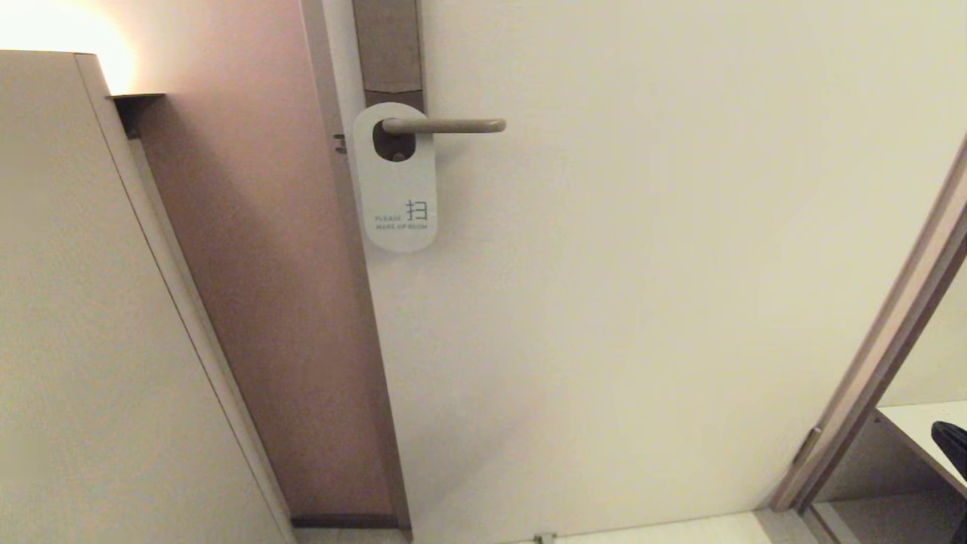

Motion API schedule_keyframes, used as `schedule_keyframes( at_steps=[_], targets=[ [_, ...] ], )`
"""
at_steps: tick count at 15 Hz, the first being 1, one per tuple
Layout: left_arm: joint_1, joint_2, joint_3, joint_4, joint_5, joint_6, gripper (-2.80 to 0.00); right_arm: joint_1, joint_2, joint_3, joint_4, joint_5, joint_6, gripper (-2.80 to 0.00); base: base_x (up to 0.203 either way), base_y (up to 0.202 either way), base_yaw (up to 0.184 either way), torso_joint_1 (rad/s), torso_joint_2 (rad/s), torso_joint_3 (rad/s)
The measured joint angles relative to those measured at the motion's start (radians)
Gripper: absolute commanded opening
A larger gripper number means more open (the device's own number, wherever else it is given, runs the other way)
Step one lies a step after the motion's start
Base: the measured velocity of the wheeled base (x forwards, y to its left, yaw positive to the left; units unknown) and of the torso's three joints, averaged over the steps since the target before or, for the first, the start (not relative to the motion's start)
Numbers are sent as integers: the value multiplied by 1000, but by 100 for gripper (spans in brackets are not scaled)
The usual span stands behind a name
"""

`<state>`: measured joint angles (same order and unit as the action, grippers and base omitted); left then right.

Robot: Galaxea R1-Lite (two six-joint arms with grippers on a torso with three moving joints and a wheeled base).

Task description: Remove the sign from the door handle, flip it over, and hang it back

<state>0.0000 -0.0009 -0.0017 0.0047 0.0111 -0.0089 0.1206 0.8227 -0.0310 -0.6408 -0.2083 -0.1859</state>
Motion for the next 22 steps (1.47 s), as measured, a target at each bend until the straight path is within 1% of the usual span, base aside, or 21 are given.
schedule_keyframes(
  at_steps=[1, 3, 7, 9, 12, 16, 22],
  targets=[
    [0, 0, 0, 0, 0, 0, -280, -23, -51, 15, 38, 32, 19, -280, 0, 0, 0, 0, 0, 0],
    [0, 0, 0, 0, 0, 0, -280, -56, -141, 26, 135, 63, 49, -280, 0, 0, 0, 0, 0, 0],
    [0, 0, 0, 0, 0, 0, -280, -82, -334, 31, 380, 71, 80, -280, 0, 0, 0, 0, 0, 0],
    [0, 0, 0, 0, 0, 0, -280, -86, -430, 31, 472, 87, 90, -280, 0, 0, 0, 0, 0, 0],
    [0, 0, 0, 0, 0, 0, -280, -114, -550, 31, 577, 189, 97, -280, 0, 0, 0, 0, 0, 0],
    [0, 0, 0, 0, 0, 0, -280, -123, -636, 31, 642, 201, 106, -280, 0, 0, 0, 0, 0, 0],
    [0, 0, 0, 0, 1, 0, -280, -121, -738, 31, 643, 201, 120, -280, 0, 0, 0, 0, 0, 0]
  ],
)
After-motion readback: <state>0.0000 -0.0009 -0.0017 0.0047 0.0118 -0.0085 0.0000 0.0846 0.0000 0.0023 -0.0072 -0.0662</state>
